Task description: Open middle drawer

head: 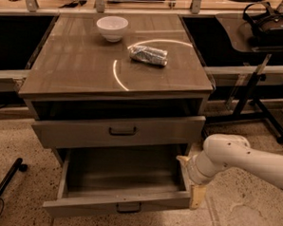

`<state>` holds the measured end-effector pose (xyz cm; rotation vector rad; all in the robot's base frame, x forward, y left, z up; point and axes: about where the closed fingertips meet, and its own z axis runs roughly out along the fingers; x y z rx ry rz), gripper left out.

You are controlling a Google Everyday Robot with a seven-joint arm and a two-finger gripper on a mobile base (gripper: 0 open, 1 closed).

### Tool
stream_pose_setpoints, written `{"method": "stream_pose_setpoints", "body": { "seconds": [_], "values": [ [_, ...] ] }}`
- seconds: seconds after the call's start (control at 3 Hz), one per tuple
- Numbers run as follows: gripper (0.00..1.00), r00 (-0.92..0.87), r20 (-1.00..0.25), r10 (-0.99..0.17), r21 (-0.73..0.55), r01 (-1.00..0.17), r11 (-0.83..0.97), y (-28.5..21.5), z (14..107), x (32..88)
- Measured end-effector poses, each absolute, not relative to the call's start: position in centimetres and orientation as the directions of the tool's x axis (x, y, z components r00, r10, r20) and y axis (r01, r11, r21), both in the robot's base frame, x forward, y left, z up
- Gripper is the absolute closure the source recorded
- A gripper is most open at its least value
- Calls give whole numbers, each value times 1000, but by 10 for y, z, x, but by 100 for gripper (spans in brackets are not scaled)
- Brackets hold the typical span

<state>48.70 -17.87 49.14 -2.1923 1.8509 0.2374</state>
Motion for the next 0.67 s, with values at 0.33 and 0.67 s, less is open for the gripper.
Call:
{"method": "stream_pose_setpoints", "body": {
  "seconds": [0.33,0.67],
  "values": [
    [0,177,-239,-955,-121,-981,-151,-210,554,495],
    [0,147,-206,-967,-132,-984,-121,-239,600,502]
  ]
}}
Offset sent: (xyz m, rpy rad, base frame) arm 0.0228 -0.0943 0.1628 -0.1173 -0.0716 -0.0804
